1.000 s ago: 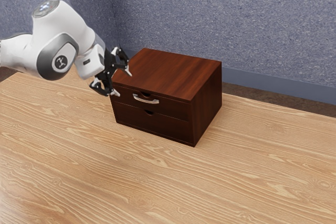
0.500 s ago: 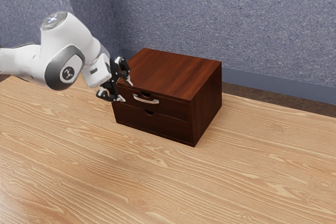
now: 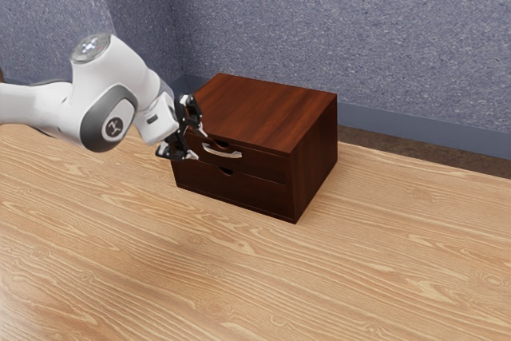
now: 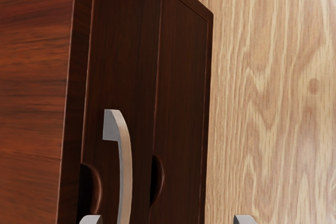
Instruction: Pull the drawer handle with one arm to open the drawer
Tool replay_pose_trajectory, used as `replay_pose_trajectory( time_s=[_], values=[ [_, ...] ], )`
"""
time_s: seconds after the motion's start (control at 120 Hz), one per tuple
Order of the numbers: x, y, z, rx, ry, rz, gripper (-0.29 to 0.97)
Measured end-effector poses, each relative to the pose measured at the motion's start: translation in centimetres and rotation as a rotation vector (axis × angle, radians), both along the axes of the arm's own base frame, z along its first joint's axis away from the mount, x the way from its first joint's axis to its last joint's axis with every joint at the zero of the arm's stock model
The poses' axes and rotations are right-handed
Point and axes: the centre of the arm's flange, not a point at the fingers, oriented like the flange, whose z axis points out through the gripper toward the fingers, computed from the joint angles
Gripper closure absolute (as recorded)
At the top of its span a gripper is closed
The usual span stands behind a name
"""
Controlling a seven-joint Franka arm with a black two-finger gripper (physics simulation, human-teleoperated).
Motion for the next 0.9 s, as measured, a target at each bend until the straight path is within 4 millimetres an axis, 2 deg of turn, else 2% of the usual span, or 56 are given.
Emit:
replay_pose_trajectory(
  time_s=[0.367, 0.9],
  values=[
    [0.5, -0.2, -1.7, -0.004, 0.006, 0.026, 0.41],
    [0.6, -0.2, -2.0, -0.010, -0.002, 0.039, 0.42]
  ],
)
